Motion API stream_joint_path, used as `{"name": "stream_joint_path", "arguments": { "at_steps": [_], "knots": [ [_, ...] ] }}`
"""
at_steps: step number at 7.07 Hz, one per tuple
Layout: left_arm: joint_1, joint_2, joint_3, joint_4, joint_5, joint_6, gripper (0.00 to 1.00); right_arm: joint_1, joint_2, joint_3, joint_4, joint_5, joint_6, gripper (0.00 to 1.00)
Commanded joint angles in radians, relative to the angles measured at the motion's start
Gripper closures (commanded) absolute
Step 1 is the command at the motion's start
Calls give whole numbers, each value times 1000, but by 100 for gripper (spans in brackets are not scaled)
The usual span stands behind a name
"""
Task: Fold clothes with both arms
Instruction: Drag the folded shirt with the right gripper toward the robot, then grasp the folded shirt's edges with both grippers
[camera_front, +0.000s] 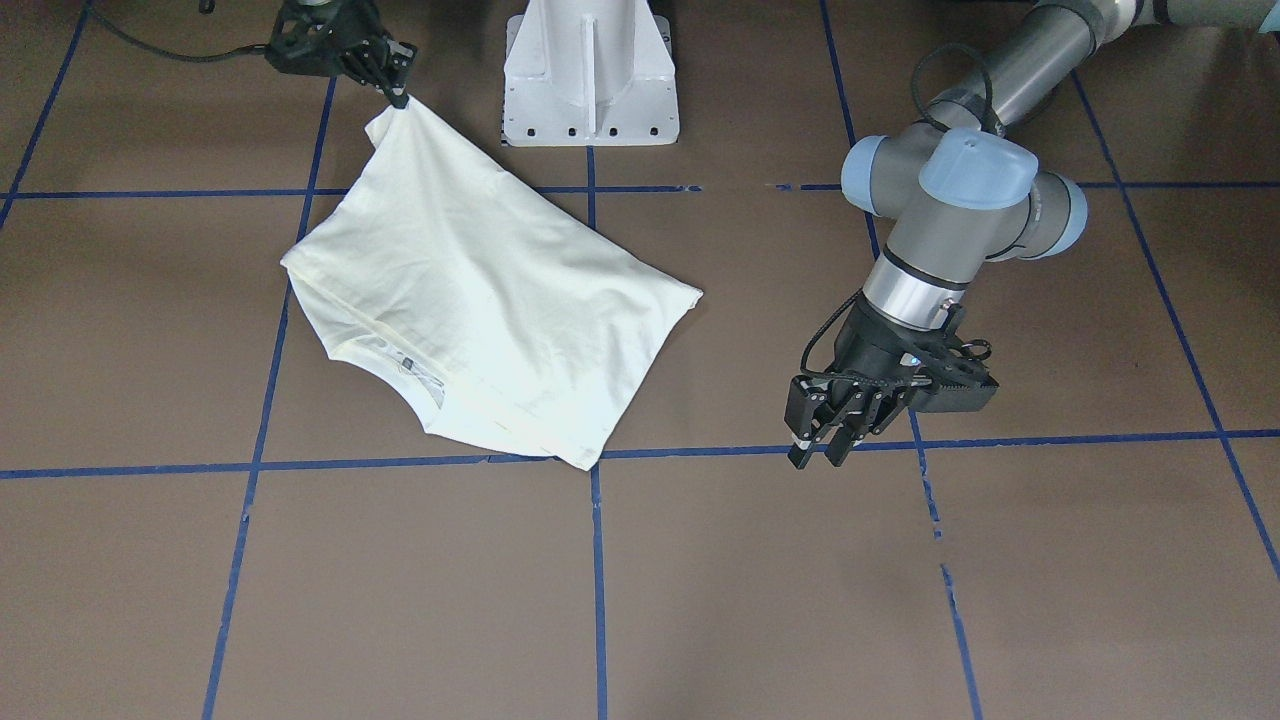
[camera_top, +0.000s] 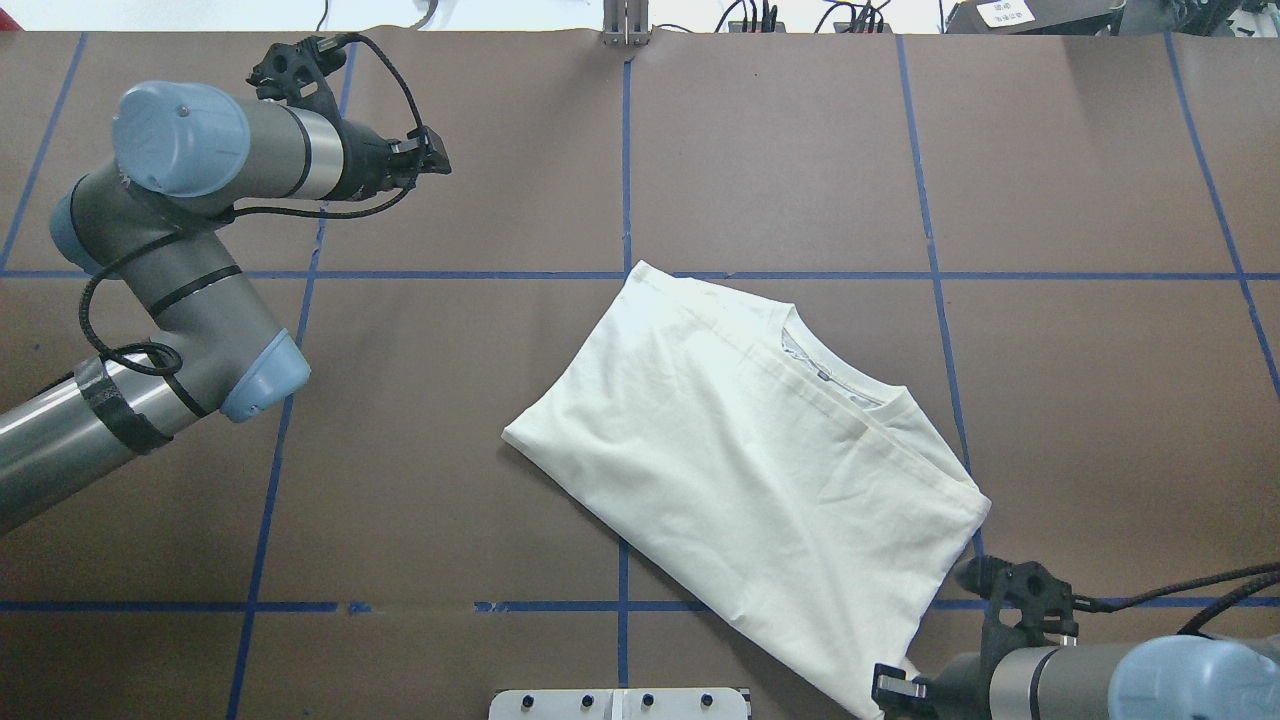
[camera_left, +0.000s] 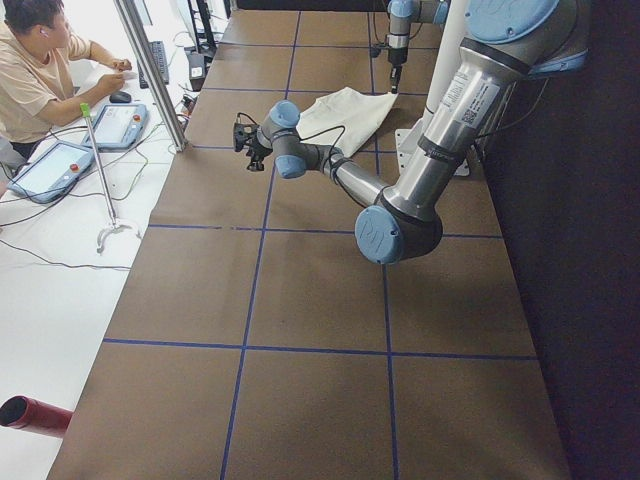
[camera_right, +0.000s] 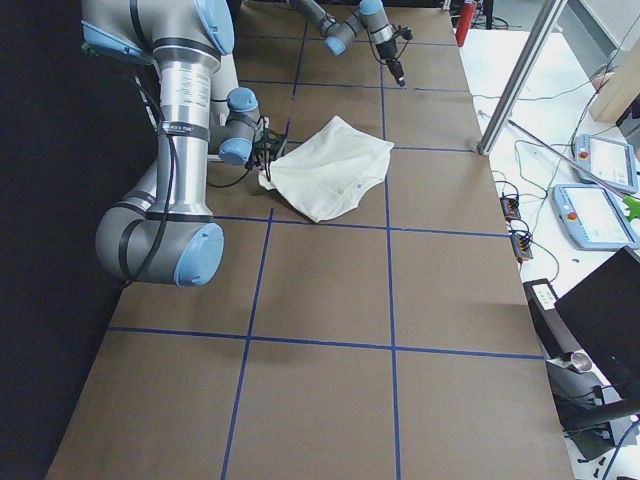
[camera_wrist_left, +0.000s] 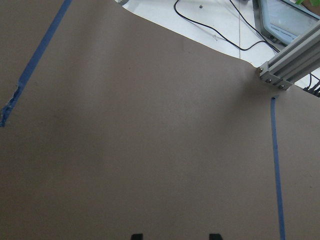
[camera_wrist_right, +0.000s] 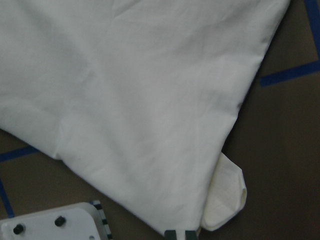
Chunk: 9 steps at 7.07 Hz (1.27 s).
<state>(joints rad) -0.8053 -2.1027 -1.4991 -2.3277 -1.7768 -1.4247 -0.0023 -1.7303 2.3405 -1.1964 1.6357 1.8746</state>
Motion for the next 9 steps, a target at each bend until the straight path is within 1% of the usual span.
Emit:
{"name": "stream_joint_path", "arguments": {
  "at_steps": [1, 2, 3, 4, 5, 6, 7, 8, 9],
  "knots": [
    [27, -5, -48, -16, -13, -106, 37, 0, 2, 19, 0, -5, 15, 0],
    [50, 16, -97, -12, -155, -108, 37, 89, 14, 20, 0, -5, 15, 0],
    [51, 39, -152, -10, -214, -123, 29, 161, 79, 19, 1, -5, 14, 0],
    [104, 81, -227, 11, -211, -263, 28, 247, 130, 10, -5, -2, 6, 0],
    [156, 84, -263, 60, -192, -348, 27, 345, 136, -13, -3, 0, 0, 0],
    [216, 82, -286, 190, -178, -374, 27, 425, 176, -59, -3, 9, -59, 0],
    [274, 78, -290, 287, -92, -378, 27, 473, 210, -103, -5, 9, -111, 0],
    [355, 78, -264, 316, -35, -393, 26, 481, 212, -131, -2, 9, -114, 0],
    [365, 69, -241, 338, -33, -420, 27, 481, 218, -135, -2, 7, -114, 0]
  ]
}}
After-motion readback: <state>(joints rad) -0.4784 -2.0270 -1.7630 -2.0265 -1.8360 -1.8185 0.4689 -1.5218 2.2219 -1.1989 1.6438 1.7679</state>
